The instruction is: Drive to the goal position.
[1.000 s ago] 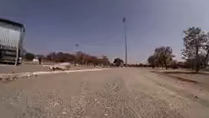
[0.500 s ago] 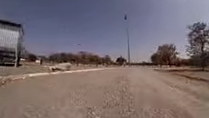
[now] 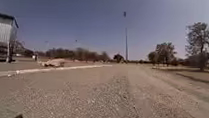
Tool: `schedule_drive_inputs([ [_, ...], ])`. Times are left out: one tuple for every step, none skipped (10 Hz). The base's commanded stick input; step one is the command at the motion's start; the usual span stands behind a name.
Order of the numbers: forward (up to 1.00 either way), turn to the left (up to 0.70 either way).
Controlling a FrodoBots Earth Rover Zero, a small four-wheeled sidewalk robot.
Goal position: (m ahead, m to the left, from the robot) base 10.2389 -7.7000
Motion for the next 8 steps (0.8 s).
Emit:
schedule_drive_inputs([
  [1.00,0.00],
  [1.00,0.00],
  [1.00,0.00],
  [1.00,0.00],
  [1.00,0.00],
  [1.00,0.00],
  [1.00,0.00],
  [1.00,0.00],
])
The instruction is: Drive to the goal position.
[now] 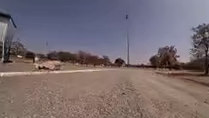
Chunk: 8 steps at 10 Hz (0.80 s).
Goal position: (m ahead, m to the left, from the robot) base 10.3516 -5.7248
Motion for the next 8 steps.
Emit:
schedule_drive_inputs([
  [1.00,0.00],
  [1.00,0.00],
  [1.00,0.00],
  [1.00,-0.11],
  [1.00,-0.36],
  [1.00,-0.40],
  [1.00,-0.40],
  [1.00,-0.37],
])
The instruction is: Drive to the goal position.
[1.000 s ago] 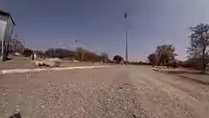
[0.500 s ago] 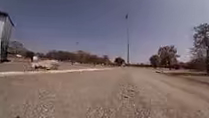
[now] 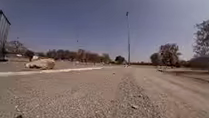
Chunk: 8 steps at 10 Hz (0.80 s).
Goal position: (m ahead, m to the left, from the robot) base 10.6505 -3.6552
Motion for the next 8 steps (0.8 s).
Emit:
schedule_drive_inputs([
  [1.00,-0.21],
  [1.00,-0.10],
  [1.00,-0.06],
  [1.00,-0.03],
  [1.00,0.00],
  [1.00,0.00],
  [1.00,0.00],
  [1.00,0.00],
])
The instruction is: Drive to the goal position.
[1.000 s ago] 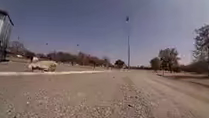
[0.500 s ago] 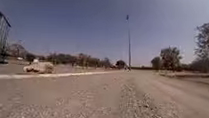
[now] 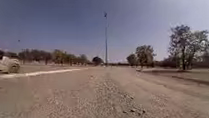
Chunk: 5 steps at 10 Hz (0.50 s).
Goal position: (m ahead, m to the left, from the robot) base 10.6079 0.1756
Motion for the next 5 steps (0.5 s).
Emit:
schedule_drive_inputs([
  [1.00,0.00],
  [1.00,0.00],
  [1.00,0.00],
  [1.00,0.00],
  [1.00,0.00],
])
